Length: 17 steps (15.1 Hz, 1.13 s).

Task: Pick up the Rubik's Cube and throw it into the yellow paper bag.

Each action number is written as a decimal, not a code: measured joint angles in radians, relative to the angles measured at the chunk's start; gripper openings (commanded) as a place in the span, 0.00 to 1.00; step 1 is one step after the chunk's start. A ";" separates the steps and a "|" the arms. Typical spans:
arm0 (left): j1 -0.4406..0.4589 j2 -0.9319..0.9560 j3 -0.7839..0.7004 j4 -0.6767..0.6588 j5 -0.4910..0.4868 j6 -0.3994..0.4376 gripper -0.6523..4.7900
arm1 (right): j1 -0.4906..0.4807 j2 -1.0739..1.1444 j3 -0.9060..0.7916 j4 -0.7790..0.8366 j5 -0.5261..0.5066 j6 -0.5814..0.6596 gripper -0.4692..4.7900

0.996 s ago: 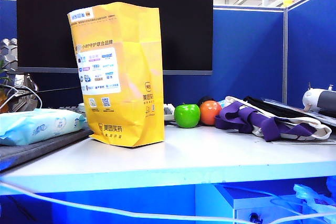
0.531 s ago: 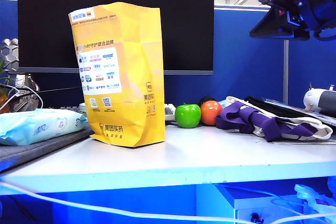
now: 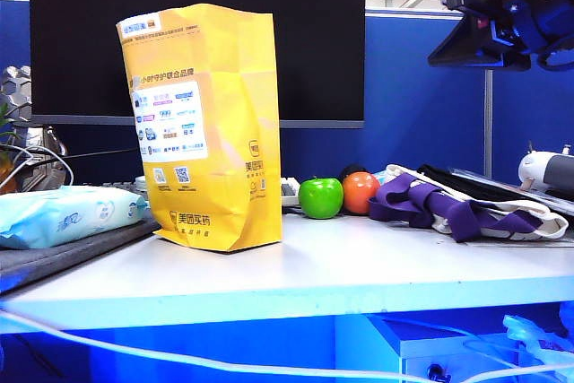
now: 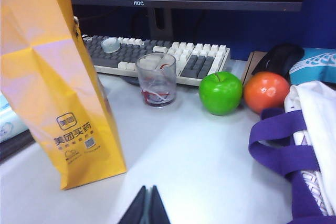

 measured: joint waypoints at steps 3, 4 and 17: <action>0.000 -0.196 -0.037 -0.036 -0.006 0.000 0.53 | 0.001 -0.108 -0.053 -0.093 0.062 0.000 0.08; 0.000 -0.250 -0.045 -0.035 -0.007 0.000 0.53 | 0.000 -0.194 -0.096 -0.098 0.062 0.000 0.08; 0.000 -0.517 -0.214 0.004 -0.007 0.000 0.53 | 0.000 -0.985 -0.159 -0.333 0.062 0.000 0.08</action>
